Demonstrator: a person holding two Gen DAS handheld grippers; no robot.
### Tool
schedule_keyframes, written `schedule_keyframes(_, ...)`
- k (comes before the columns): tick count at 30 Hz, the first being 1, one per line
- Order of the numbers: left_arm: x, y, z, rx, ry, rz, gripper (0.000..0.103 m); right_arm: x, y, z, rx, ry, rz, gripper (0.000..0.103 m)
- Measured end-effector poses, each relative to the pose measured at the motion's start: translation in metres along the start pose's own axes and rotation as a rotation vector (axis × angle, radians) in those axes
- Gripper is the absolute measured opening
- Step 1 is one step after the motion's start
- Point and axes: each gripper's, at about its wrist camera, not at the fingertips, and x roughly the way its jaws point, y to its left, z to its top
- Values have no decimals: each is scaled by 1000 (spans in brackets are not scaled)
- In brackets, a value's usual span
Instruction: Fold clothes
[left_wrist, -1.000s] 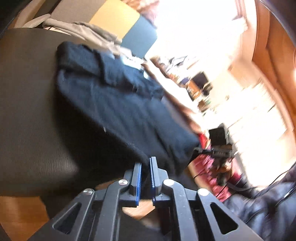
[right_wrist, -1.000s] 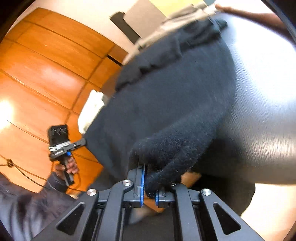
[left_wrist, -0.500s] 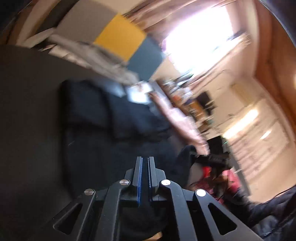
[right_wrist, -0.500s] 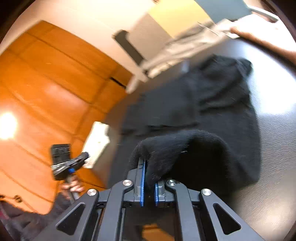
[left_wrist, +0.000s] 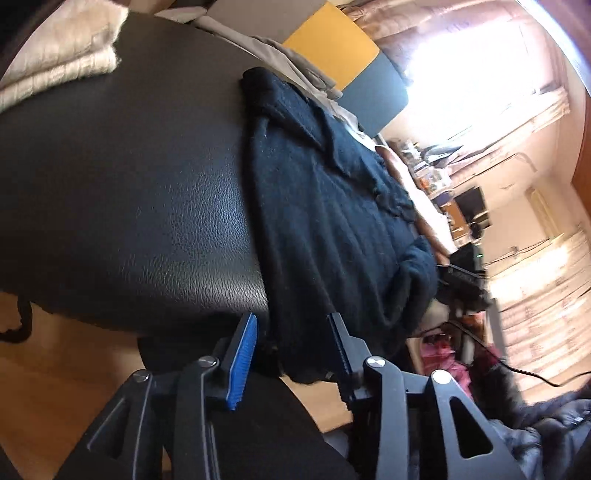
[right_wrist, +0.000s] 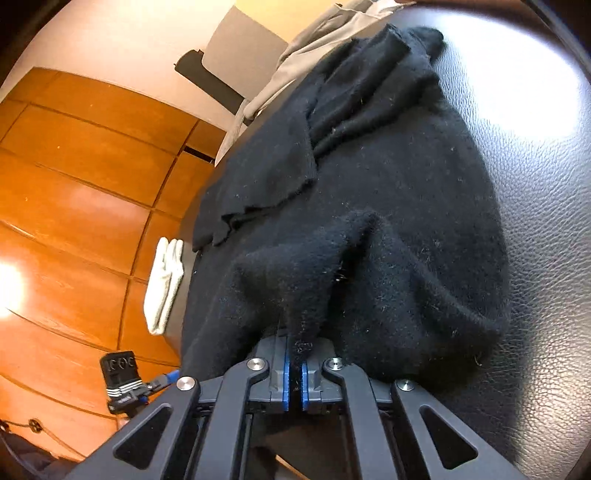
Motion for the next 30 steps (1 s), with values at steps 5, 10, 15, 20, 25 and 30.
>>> schedule_keyframes(5,15,-6,13,35,-22,-33,41,1,8,3,-13,19,-10,11)
schedule_keyframes(10,25,-8,21,43,-38,-69,42,8,32,8,-113,72,-14,65)
schedule_keyframes(15,21,-5,18,32,-34,-67,42,28,68,7,-249,101,-45,103)
schedule_keyframes(20,23,-5,16,29,-28,-74,42,34,66,12,-206,79,-39,103)
schedule_keyframes(25,26,-7,13,37,-24,-72,42,25,51,15,-115,39,47,101)
schedule_keyframes(30,26,-16,7,77,0,-54,45,11,40,12,-44,58,113,101)
